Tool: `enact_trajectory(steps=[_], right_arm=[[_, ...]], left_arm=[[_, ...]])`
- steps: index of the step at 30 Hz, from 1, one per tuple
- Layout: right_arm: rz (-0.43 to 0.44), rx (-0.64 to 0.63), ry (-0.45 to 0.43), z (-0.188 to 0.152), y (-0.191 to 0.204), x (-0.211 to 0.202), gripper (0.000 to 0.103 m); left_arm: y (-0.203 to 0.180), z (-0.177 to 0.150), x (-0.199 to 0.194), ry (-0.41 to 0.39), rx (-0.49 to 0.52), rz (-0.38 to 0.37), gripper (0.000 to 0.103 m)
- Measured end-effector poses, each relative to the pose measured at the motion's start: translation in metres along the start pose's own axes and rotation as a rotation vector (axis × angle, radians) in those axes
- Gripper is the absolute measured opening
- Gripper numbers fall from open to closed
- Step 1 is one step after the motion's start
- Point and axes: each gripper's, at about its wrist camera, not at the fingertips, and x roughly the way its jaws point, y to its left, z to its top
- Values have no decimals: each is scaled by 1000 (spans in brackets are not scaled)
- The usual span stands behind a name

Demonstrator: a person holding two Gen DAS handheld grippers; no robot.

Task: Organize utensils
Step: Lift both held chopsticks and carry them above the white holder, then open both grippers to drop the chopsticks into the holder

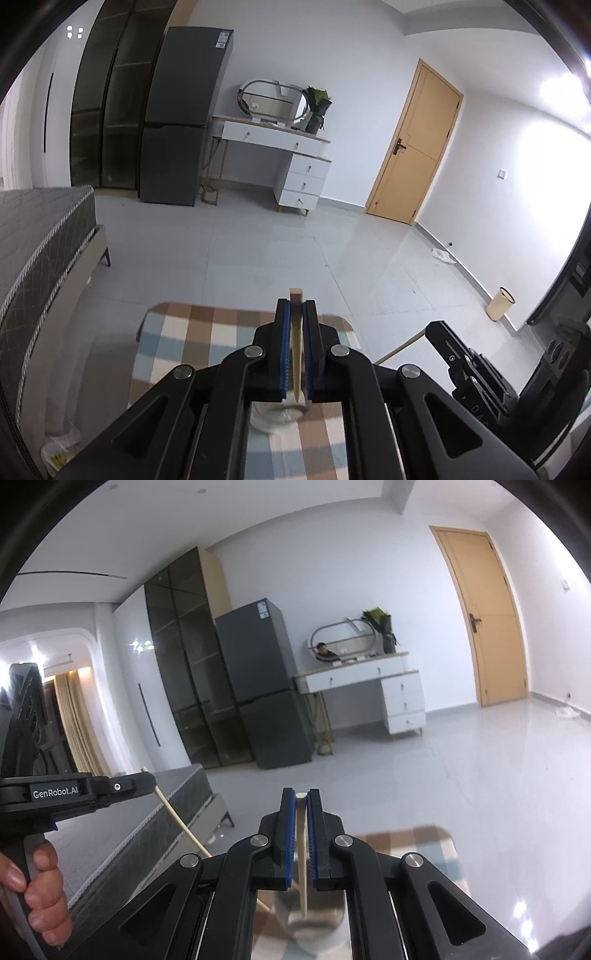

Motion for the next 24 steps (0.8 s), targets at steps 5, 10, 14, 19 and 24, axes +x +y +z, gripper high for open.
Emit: enact_trajectory(steps=[5, 10, 14, 19, 24], right_arm=[[4, -45, -18, 13, 1, 34, 5], [17, -77, -1, 8, 3, 69, 5], [31, -95, 42, -11, 3, 90, 5], [27, -118, 110, -44, -1, 105, 5], [18, -138, 156, -68, -5, 110, 5]], left_arm=[[6, 3, 30, 6, 5, 19, 2], [18, -5, 60, 35, -2, 41, 2], [27, -20, 85, 83, -13, 42, 2], [28, -33, 99, 119, -8, 33, 2], [24, -41, 107, 157, 9, 23, 2]])
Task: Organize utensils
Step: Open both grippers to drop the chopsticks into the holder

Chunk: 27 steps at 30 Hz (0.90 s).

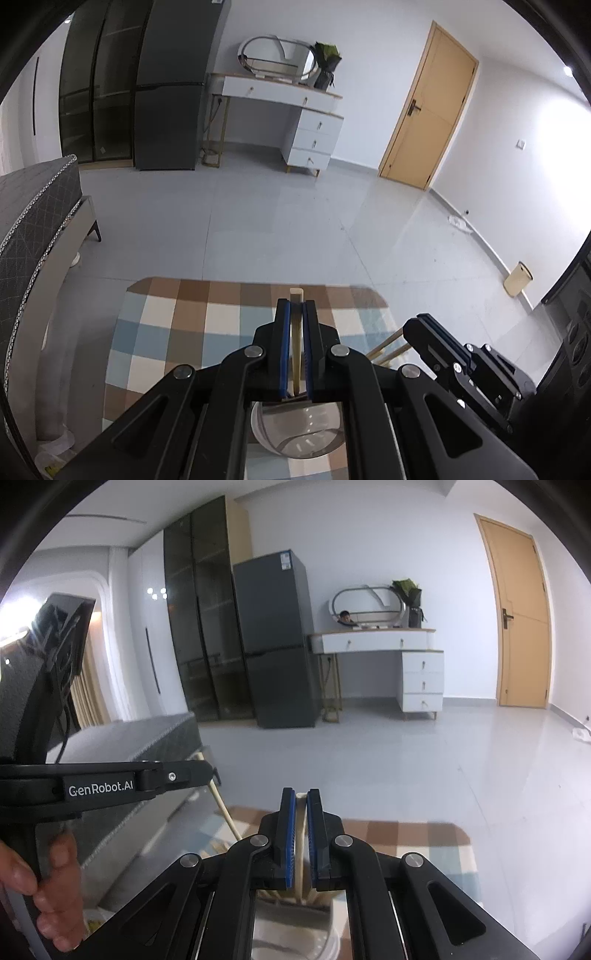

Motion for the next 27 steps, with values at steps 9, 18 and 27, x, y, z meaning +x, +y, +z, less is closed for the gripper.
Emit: enact_trajectory(steps=[9, 18, 27], right_arm=[[3, 16, 112, -32, -11, 21, 5], [39, 62, 149, -37, -19, 16, 9], [33, 120, 137, -34, -26, -8, 40]], left_arm=[[-1, -16, 17, 80, 16, -15, 2], [-5, -19, 21, 147, 29, -20, 2], [-7, -22, -7, 132, 18, -8, 26]])
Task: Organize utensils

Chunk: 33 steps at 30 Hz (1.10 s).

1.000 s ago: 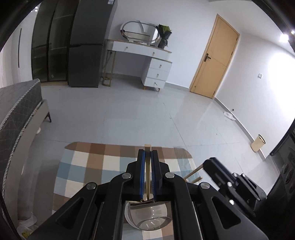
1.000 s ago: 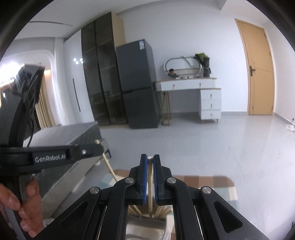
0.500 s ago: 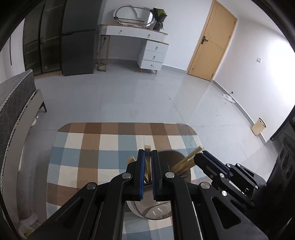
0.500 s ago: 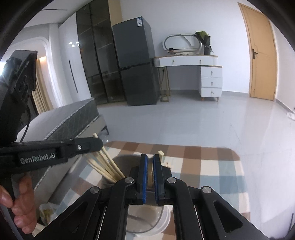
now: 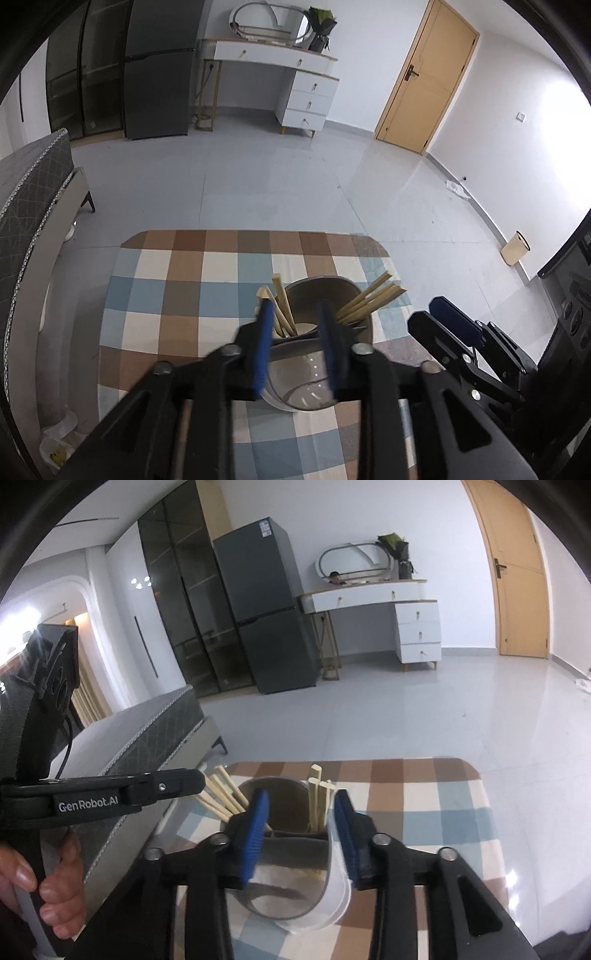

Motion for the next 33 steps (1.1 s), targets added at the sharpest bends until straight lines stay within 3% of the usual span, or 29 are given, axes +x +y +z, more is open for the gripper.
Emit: enact_trajectory(steps=[3, 6, 15, 19, 23, 26, 29, 33], right_arm=[[-8, 11, -22, 2, 2, -18, 44], [-26, 26, -60, 3, 4, -38, 49], [-24, 0, -183, 3, 29, -104, 63], [-26, -10, -245, -6, 41, -136, 75], [-17, -27, -283, -19, 50, -155, 89], [23, -34, -294, -30, 57, -162, 93], [5, -48, -326, -39, 62, -167, 101], [-18, -44, -363, -53, 66, -173, 102]], left_arm=[[-3, -2, -16, -27, 2, 25, 39], [-6, -7, -37, -65, -16, 38, 44], [-17, -32, -105, -223, -46, 86, 77], [-20, -48, -130, -317, -32, 130, 88], [-21, -65, -140, -366, -3, 143, 89], [-17, -75, -143, -386, -7, 154, 89], [-16, -85, -144, -399, 0, 158, 89], [-15, -98, -143, -411, 25, 180, 89]])
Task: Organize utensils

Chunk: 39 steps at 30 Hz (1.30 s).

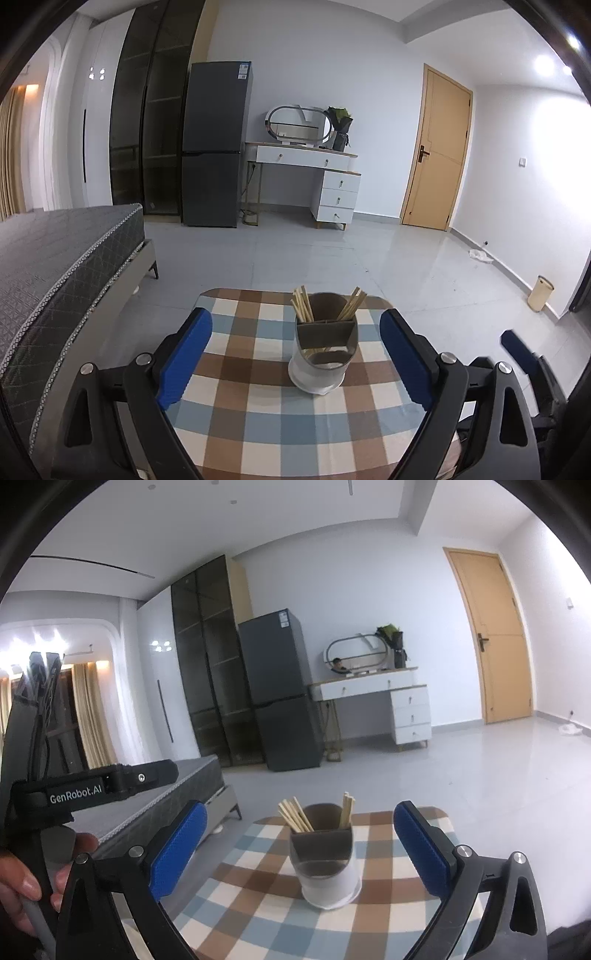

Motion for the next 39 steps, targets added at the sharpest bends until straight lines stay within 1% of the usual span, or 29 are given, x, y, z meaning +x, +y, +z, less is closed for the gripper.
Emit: enact_trajectory(steps=[4, 7, 10, 13, 17, 20, 22, 27, 31, 39], right_arm=[[-32, -18, -26, -13, 1, -13, 103], [-64, -40, -18, -29, 0, -17, 103], [-88, -28, 15, -48, -3, -14, 103], [-93, -36, 40, -60, -4, -15, 103], [-99, -55, 40, -67, 0, -20, 103], [-122, -46, 52, -75, -3, -21, 103], [-124, -27, 82, -80, -5, -16, 103], [-122, -16, 118, -86, -7, -10, 103], [-113, -20, 131, -89, -5, -9, 103], [-113, -23, 139, -91, -3, -9, 103]], left_arm=[[3, -13, -4, -7, 4, 12, 90], [11, -26, -5, -9, -17, 30, 90], [13, -40, -6, -9, -15, 42, 90], [16, -58, 5, 20, -4, 61, 90], [20, -78, 20, 56, -17, 76, 90], [17, -84, 25, 49, 2, 95, 90], [16, -86, 26, 49, 11, 96, 90], [17, -89, 27, 60, 13, 106, 90], [22, -89, 20, 39, -11, 91, 90], [24, -89, 24, 66, -36, 85, 90]])
